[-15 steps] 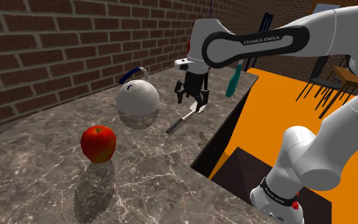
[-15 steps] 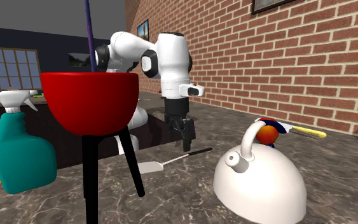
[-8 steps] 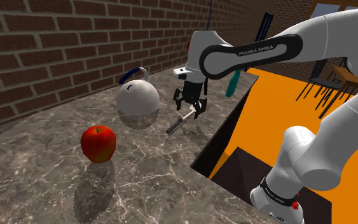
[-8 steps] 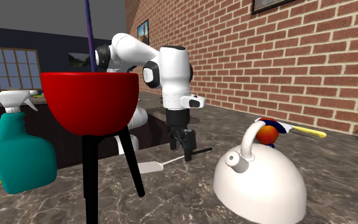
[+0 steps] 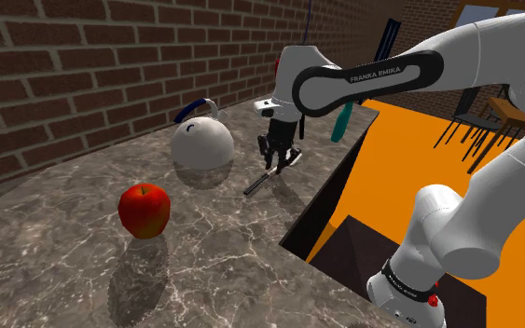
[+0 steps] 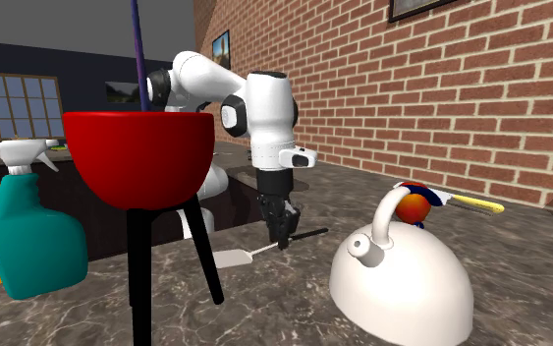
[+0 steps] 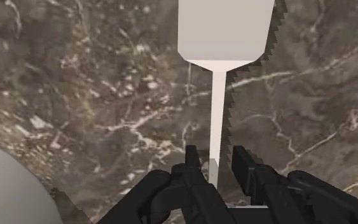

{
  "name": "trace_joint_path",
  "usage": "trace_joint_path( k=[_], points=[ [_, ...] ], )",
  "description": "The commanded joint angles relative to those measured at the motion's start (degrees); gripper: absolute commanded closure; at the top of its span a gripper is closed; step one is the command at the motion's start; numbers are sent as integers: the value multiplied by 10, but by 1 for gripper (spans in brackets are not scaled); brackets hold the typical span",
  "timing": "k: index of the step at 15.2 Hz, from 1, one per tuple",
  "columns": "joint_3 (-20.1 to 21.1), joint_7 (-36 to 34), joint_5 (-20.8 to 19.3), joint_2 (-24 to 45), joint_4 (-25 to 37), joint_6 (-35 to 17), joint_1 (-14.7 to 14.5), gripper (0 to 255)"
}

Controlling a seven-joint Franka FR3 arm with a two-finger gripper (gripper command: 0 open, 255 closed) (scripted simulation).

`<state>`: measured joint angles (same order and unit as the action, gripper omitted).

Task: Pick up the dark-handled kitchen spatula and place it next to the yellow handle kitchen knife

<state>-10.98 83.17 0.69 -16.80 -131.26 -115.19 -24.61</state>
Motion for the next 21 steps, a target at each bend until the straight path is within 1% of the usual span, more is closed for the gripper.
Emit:
trace_joint_path(
  k=[1,8,21],
  points=[
    [0,0,0,0,0,0,0,255],
    [0,0,0,0,0,0,0,255],
    [4,-7,-2,-16,86,101,-1,255]
  ],
)
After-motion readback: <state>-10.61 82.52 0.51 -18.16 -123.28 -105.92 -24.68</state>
